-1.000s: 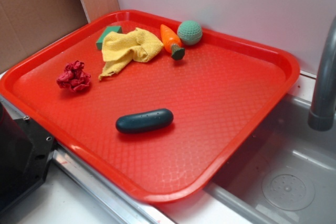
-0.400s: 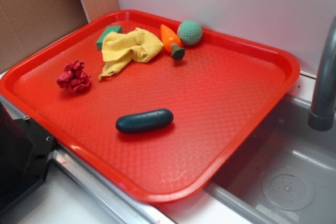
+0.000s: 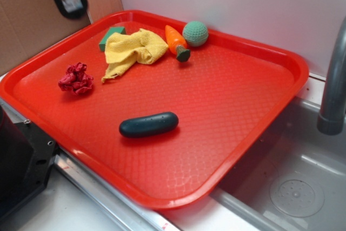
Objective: Grab the plastic pickle.
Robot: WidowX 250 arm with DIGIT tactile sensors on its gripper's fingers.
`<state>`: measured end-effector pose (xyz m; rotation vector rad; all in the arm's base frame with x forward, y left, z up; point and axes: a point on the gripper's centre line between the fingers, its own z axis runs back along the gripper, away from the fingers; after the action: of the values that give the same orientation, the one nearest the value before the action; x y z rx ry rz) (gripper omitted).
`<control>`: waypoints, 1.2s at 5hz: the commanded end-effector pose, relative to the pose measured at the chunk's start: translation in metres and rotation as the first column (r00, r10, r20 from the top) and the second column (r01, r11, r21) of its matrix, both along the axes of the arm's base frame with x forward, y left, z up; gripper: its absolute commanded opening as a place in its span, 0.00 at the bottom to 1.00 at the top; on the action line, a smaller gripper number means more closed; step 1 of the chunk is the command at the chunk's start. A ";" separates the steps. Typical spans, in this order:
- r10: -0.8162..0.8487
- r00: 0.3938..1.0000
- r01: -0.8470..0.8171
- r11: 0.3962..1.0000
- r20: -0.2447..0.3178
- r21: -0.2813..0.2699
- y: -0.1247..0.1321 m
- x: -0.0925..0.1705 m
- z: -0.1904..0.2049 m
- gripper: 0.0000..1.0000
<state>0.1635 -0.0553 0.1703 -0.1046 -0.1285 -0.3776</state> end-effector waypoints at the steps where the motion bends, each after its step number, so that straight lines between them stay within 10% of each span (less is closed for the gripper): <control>1: -0.072 0.997 0.071 0.996 0.007 0.056 -0.027 0.017 -0.044 1.00; 6: -0.220 0.971 0.233 0.960 -0.092 0.154 -0.055 0.012 -0.150 1.00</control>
<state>0.1764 -0.1053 0.0183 0.0309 0.0121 -0.5834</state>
